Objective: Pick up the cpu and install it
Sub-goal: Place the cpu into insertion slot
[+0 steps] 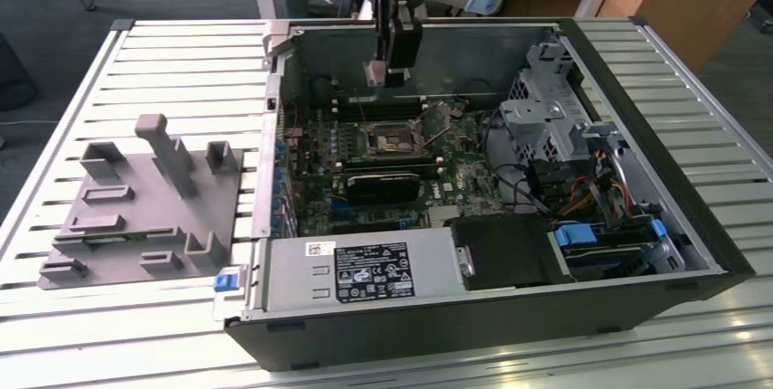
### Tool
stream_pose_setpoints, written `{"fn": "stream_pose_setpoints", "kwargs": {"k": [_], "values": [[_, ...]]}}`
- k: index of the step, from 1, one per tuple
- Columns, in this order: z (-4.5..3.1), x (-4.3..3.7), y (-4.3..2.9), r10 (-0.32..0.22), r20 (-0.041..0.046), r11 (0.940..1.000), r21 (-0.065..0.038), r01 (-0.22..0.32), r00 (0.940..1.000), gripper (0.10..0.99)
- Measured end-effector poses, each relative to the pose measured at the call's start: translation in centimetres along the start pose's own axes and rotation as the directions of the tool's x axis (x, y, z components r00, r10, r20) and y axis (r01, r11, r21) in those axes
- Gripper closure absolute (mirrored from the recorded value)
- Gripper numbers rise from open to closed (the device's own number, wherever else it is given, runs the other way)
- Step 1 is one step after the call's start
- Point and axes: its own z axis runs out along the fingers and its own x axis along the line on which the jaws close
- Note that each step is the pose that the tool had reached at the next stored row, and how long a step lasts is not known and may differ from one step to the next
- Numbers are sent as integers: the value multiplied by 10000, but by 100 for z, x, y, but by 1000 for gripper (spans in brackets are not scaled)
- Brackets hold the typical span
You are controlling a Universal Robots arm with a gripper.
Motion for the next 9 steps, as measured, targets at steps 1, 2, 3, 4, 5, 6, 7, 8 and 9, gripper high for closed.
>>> {"fn": "stream_pose_setpoints", "kwargs": {"k": [1,2,3,4,5,6,7,8,9], "values": [[3,0,0,1,-1,10000,0,-1,10000,553],[6,0,0,0,0,10000,0,0,10000,553],[8,0,0,0,0,10000,0,0,10000,553],[12,0,0,0,0,10000,0,0,10000,553],[16,0,0,0,-1,10000,0,0,10000,553],[19,0,0,0,0,10000,0,0,10000,553],[23,0,0,1,0,10000,0,-1,10000,553],[28,0,0,0,0,10000,0,0,10000,553],[32,0,0,0,0,10000,0,0,10000,553]]}}
